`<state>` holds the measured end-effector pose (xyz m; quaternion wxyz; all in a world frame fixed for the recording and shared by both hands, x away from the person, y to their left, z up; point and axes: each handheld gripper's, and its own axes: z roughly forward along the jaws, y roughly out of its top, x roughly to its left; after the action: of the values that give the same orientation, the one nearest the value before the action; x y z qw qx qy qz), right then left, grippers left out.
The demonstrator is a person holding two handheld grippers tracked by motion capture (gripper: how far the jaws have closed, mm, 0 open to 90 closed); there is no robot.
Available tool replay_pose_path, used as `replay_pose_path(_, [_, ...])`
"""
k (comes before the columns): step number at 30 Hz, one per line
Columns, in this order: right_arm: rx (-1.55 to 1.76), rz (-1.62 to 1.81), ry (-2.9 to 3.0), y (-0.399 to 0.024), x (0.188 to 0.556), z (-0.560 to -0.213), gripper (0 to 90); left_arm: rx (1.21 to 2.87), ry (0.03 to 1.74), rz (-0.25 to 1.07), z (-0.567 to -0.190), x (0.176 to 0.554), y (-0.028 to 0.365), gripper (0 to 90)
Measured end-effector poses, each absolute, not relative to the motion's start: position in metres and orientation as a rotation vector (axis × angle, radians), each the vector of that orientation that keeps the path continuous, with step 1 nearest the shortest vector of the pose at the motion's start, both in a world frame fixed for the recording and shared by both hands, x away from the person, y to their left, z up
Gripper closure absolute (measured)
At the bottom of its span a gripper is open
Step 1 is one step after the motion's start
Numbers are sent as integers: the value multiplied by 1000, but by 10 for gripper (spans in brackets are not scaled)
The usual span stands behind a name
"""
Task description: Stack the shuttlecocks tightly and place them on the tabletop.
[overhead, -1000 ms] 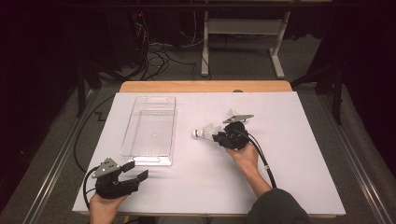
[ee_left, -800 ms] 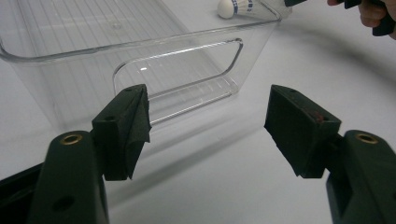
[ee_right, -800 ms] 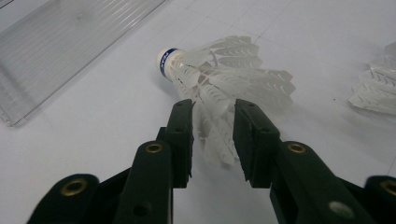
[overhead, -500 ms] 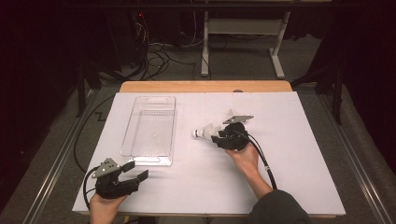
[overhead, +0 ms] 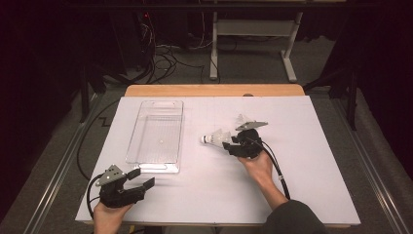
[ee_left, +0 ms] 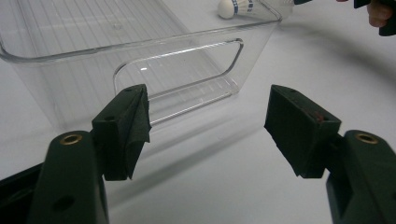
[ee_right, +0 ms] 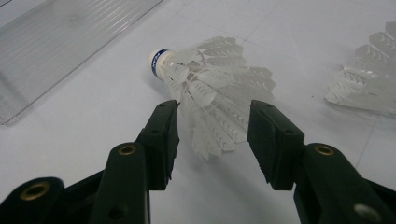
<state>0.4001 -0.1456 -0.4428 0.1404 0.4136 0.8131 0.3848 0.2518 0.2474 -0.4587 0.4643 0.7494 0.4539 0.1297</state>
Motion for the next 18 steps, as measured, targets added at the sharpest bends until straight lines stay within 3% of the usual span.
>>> replay_pose_path(18, [1209,1126,2292,-165,391,-433,513,1840,1115,322,-459,252,248,315])
